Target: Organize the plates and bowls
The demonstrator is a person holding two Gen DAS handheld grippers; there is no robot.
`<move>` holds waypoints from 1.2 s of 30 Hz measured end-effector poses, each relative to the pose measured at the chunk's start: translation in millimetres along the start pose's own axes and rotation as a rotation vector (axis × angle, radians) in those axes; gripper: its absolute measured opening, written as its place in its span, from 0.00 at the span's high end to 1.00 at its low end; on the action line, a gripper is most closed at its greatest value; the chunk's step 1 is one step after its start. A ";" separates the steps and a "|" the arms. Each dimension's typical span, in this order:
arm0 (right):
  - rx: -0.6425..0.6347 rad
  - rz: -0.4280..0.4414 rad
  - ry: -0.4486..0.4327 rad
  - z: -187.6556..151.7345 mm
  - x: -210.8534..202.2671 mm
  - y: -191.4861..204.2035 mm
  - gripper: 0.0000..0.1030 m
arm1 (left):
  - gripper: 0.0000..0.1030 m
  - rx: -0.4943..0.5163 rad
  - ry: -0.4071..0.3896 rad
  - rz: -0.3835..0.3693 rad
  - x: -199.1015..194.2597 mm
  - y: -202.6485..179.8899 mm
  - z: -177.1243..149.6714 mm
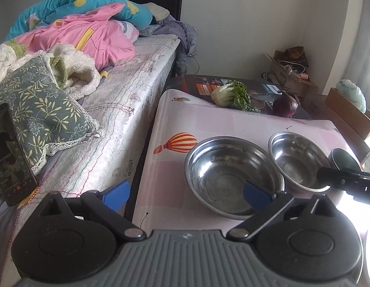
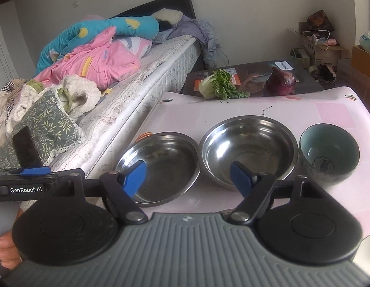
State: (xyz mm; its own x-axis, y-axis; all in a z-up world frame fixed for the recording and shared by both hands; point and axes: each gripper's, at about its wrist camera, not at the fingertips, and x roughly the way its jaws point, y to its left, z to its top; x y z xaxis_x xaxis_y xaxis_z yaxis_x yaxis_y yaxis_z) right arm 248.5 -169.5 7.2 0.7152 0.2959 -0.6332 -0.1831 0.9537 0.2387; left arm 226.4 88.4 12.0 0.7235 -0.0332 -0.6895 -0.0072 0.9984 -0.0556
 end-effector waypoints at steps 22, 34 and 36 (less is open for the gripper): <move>0.062 0.064 0.259 -7.4 98.6 -5.3 0.64 | 0.83 0.051 0.262 0.091 109.8 -14.9 16.9; -0.009 0.131 0.272 -14.2 84.2 14.0 0.64 | 0.83 -0.004 0.302 0.064 93.4 5.7 7.8; -0.012 0.118 0.260 -13.6 81.9 12.6 0.64 | 0.83 -0.008 0.304 0.066 91.2 9.9 6.5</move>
State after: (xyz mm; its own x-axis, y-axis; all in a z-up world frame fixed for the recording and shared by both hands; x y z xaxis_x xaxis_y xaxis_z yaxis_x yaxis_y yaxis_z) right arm 295.6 -132.6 -51.6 0.4916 0.4075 -0.7696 -0.2636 0.9119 0.3145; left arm 296.8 95.6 -46.7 0.4818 0.0182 -0.8761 -0.0536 0.9985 -0.0088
